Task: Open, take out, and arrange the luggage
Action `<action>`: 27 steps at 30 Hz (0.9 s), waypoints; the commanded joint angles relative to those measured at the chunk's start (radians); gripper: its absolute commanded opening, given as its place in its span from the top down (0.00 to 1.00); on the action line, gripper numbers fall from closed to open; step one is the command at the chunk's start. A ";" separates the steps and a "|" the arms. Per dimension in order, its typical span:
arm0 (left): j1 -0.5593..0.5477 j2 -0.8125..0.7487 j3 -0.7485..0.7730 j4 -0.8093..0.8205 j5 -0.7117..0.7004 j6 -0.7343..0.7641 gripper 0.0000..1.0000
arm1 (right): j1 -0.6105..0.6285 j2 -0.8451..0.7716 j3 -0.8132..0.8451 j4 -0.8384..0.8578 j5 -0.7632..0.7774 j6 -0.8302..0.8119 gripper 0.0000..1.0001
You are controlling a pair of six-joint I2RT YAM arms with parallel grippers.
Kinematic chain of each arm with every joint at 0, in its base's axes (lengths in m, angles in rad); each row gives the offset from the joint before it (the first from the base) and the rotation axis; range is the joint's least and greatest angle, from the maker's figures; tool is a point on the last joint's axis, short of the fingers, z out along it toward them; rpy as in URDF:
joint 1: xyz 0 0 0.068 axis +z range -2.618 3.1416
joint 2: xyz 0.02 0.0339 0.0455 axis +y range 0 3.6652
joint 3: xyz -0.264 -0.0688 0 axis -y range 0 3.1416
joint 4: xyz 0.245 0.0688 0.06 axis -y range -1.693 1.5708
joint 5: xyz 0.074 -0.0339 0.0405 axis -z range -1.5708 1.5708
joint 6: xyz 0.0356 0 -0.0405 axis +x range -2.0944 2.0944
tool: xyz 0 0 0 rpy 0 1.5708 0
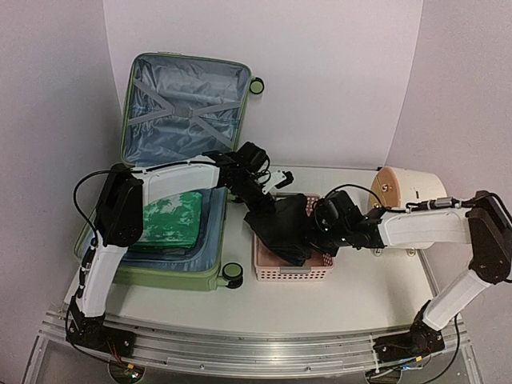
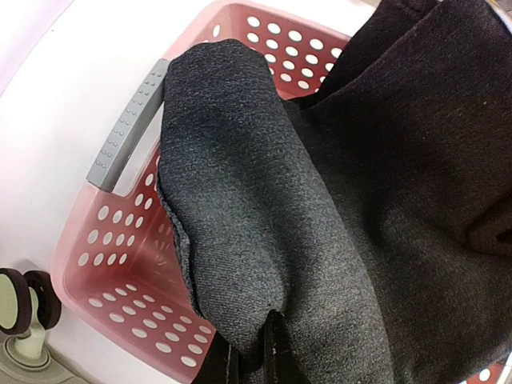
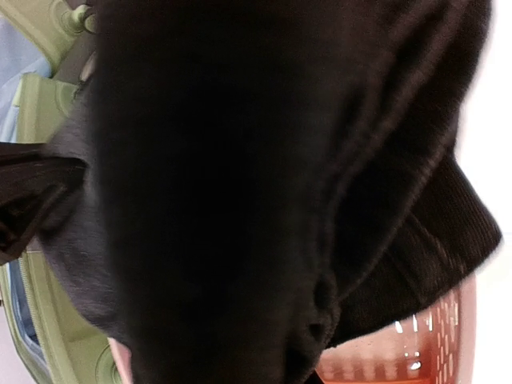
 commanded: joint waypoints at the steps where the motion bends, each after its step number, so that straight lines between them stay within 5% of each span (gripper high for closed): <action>1: 0.019 -0.032 -0.032 0.085 -0.031 0.040 1.00 | -0.015 -0.025 -0.081 0.062 -0.005 0.026 1.00; 6: -0.009 -0.104 -0.172 0.049 0.025 0.050 1.00 | -0.236 -0.018 -0.037 -0.015 -0.046 -0.221 1.00; 13: -0.026 -0.122 -0.210 -0.012 0.078 0.042 1.00 | -0.329 0.269 0.338 -0.097 -0.088 -0.546 1.00; 22: -0.056 -0.101 -0.228 -0.028 0.187 0.009 1.00 | -0.402 0.586 0.792 -0.215 -0.080 -0.699 1.00; 27: -0.071 -0.063 -0.092 -0.010 0.224 -0.015 1.00 | -0.418 0.647 1.036 -0.331 -0.077 -0.744 1.00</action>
